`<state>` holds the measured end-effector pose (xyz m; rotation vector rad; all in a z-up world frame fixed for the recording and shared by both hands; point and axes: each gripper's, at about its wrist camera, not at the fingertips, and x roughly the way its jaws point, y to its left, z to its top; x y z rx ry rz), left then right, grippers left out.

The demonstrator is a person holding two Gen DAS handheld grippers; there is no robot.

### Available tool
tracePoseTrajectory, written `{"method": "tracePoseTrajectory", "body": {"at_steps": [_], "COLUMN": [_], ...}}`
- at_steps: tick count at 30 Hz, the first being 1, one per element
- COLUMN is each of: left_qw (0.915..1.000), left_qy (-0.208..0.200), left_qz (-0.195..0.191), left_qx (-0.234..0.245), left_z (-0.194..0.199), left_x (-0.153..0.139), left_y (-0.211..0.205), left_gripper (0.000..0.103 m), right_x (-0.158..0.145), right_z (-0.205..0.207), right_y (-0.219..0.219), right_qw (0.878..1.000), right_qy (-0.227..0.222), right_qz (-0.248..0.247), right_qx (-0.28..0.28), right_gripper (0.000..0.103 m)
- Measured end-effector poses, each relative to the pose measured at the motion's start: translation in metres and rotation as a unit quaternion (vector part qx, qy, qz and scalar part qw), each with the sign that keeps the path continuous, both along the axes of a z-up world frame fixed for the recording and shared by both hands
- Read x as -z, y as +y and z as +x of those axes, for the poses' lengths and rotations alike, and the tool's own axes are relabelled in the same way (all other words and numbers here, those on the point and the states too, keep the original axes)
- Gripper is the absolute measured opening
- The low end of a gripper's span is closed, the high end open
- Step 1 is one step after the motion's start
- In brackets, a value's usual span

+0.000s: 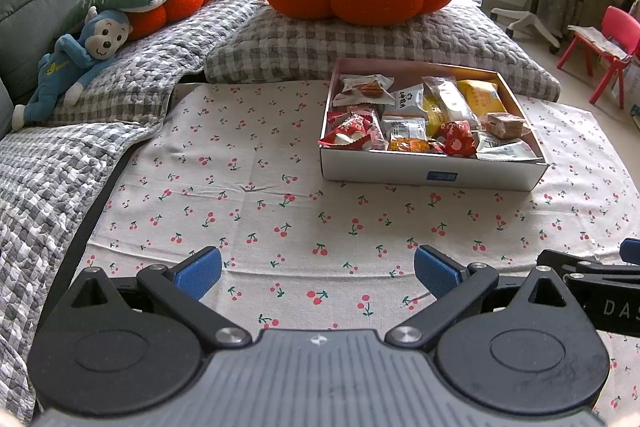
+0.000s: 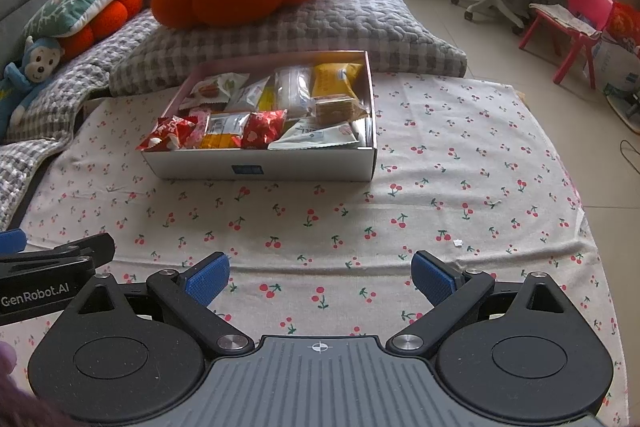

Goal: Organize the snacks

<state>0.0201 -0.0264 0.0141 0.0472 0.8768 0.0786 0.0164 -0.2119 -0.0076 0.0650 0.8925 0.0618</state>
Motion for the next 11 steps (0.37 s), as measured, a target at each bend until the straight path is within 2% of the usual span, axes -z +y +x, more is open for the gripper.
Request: {"method": "tracePoseTrajectory", "body": {"at_steps": [11], "left_qw": [1.0000], "left_qy": [0.004], "left_qz": [-0.005], "left_qx": [0.006], "left_z": [-0.0001], "left_x": [-0.0001], "left_y": [-0.0009], "left_gripper": [0.103], "right_x": [0.0004], "right_z": [0.0001], "right_y": [-0.0002], "right_qw": [1.000], "right_qy": [0.001], "right_qz": [0.000], "right_qx": [0.000], "right_gripper": [0.099]}}
